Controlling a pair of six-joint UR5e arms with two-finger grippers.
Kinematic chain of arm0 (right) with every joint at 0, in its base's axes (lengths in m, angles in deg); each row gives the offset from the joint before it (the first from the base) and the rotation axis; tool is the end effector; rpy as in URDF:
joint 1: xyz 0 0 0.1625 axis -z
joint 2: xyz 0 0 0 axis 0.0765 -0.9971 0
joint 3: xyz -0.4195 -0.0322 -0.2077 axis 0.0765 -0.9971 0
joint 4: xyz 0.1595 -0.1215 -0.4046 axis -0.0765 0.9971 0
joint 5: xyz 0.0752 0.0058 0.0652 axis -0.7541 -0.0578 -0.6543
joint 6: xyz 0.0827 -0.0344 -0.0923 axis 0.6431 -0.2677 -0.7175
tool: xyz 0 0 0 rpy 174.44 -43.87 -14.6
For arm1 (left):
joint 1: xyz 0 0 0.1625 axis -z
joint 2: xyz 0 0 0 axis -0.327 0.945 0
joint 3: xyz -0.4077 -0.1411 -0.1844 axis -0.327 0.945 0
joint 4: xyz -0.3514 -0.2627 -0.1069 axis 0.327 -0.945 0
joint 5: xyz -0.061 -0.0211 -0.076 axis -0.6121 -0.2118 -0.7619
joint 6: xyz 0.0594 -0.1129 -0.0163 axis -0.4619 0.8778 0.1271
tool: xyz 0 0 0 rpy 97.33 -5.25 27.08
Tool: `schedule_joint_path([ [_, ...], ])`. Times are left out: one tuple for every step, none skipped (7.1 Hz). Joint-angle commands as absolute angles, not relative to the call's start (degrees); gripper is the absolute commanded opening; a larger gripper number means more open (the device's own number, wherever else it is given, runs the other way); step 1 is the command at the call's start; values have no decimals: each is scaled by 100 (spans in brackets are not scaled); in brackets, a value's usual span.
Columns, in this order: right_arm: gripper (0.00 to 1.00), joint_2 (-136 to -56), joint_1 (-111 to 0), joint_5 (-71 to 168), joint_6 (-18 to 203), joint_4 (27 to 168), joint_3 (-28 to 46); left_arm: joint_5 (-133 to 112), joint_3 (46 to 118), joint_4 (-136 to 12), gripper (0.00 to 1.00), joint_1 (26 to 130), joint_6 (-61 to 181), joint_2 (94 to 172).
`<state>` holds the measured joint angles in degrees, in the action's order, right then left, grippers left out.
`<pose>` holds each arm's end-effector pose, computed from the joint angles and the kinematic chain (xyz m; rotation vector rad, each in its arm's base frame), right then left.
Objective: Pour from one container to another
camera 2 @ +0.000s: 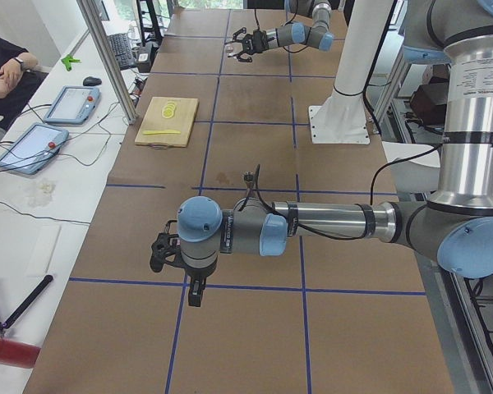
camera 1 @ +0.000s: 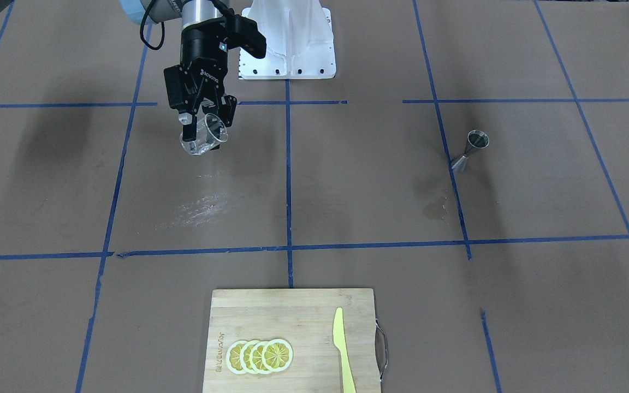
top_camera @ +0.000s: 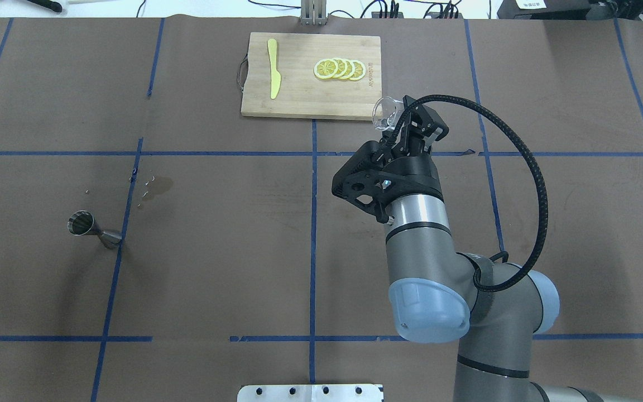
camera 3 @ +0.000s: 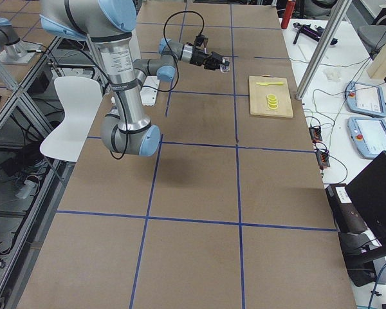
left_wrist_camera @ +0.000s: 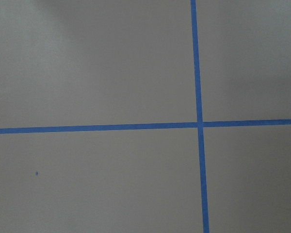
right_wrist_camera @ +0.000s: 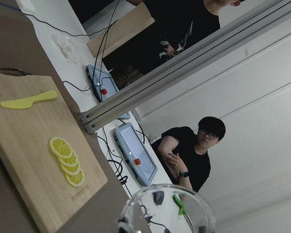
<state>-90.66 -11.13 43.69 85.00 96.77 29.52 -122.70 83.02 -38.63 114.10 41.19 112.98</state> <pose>-0.4965 -0.3942 0.1978 1.3643 0.0627 -0.3624 -0.0908 -0.5314 0.7028 0.1424 0.7589 0.0154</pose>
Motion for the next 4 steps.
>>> schedule_joint_path([
  [0, -9070, -1117, 4310, 8509, 9517, 2970, -12263, 8314, -3854, 100, 11138, 4115, 11296],
  [0, -9079, -1117, 4301, 8544, 9517, 2970, -12263, 8314, -3845, 100, 11103, 4115, 11296],
  [0, -9105, -1126, 4310, 8849, 9517, 2987, -12263, 8332, -3836, 100, 11102, 4115, 11305],
  [0, -9201, -1126, 4301, 8974, 9508, 2996, -12263, 8323, -3836, 100, 11102, 4124, 11322],
])
